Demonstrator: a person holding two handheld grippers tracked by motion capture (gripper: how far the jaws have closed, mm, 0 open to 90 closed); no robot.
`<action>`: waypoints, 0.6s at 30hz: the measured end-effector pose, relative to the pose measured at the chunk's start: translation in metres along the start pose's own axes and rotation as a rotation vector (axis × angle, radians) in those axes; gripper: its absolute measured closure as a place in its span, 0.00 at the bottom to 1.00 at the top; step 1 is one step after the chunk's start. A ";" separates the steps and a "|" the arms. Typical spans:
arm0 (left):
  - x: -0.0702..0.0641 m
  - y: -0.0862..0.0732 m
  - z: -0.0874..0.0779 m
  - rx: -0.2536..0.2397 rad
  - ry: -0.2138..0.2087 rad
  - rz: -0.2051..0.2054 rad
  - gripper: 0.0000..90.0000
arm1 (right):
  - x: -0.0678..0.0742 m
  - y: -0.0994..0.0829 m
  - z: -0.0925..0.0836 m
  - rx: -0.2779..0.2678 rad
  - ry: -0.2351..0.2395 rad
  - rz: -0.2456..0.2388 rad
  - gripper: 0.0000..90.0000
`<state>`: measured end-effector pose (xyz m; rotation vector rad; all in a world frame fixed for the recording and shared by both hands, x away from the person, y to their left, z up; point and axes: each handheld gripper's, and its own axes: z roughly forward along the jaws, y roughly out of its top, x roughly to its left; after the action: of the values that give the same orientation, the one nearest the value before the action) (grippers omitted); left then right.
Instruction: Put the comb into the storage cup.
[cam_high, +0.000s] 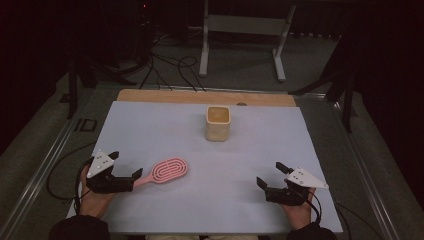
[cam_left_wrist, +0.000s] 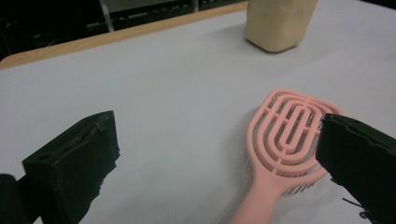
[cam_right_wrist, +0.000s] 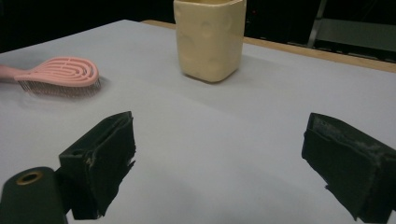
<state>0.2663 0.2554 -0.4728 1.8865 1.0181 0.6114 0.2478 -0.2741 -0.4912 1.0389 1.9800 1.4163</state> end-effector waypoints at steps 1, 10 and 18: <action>0.000 0.000 0.001 0.006 -0.001 0.003 0.00 | 0.001 0.000 0.000 -0.002 0.000 0.002 0.10; -0.005 0.001 0.012 0.084 -0.020 0.029 0.00 | 0.001 0.000 0.001 0.001 -0.003 0.002 0.10; -0.009 0.006 0.022 0.176 -0.065 0.077 0.00 | 0.001 -0.001 0.002 0.004 -0.002 0.003 0.10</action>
<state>0.2800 0.2354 -0.4789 2.0941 0.9884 0.5145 0.2487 -0.2726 -0.4927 1.0448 1.9819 1.4126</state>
